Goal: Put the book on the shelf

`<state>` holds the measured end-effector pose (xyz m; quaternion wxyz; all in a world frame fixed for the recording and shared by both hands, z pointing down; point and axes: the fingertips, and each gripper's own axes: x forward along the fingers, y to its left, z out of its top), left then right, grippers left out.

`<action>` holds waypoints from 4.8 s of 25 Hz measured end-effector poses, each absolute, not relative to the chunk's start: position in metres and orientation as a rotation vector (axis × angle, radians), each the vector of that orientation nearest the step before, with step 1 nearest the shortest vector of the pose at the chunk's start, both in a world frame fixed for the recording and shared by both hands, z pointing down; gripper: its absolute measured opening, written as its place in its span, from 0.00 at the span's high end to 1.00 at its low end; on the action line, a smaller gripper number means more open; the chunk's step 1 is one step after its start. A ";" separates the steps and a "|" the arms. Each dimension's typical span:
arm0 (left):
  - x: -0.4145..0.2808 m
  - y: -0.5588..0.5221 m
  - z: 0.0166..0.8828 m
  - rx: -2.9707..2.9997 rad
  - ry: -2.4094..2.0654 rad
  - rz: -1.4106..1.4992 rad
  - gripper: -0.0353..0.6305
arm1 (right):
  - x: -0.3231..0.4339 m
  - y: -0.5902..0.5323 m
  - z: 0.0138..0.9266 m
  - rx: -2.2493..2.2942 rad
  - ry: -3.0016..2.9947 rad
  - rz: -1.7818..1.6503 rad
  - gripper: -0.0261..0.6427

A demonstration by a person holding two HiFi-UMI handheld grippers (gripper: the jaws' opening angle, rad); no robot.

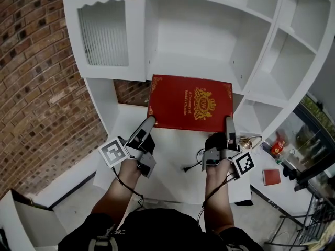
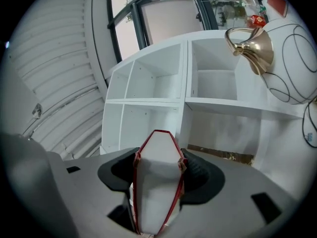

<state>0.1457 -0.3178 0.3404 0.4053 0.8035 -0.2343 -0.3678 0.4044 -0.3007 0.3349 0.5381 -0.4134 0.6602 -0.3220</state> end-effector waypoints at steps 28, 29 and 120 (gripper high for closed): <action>0.164 -0.409 0.300 2.254 -0.844 -0.887 0.56 | 0.426 -0.393 0.300 -1.118 1.604 -0.709 0.54; 0.164 -0.412 0.298 2.284 -0.879 -0.876 0.56 | 0.427 -0.396 0.299 -1.135 1.612 -0.692 0.54; 0.155 -0.358 0.362 2.797 -1.546 -0.106 0.93 | 0.338 -0.320 0.351 -1.996 2.175 0.187 0.94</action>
